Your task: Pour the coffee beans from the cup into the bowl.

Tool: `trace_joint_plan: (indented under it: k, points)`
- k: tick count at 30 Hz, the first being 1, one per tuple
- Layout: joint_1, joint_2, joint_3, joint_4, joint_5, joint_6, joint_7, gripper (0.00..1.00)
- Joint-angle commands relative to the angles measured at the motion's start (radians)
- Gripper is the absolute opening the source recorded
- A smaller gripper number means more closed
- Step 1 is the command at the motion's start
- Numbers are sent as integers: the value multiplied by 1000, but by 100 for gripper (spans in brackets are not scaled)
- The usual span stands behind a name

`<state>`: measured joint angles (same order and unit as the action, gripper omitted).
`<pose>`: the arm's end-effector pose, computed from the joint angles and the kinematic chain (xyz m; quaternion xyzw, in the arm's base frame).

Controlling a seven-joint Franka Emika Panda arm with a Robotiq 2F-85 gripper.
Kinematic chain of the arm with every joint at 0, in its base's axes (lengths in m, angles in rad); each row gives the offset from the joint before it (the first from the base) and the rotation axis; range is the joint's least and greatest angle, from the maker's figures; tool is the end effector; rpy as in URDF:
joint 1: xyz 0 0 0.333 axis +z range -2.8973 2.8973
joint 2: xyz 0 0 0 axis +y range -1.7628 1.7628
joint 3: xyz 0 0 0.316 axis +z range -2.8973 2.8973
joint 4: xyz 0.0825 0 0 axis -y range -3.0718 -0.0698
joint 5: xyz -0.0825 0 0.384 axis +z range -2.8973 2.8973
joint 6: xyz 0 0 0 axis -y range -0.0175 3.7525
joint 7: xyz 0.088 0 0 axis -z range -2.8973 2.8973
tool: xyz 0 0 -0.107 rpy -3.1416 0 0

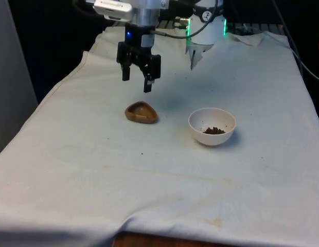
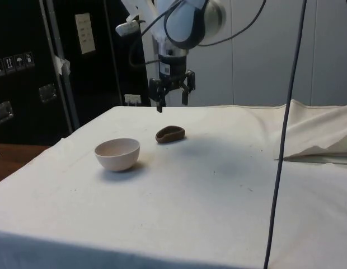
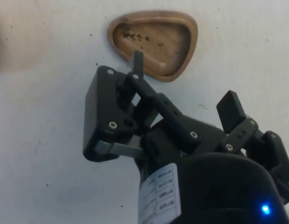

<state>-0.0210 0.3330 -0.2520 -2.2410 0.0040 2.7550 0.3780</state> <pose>0.5431 -0.1522 0.2417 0.9452 -0.3098 0.0974 0.0340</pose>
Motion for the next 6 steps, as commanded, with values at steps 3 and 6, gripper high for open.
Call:
trace_joint_plan:
  k: [3,6]
  points:
    - [20,-6,-22,4,-53,-17,50,100]
    - [13,-9,-14,3,-57,-18,53,100]
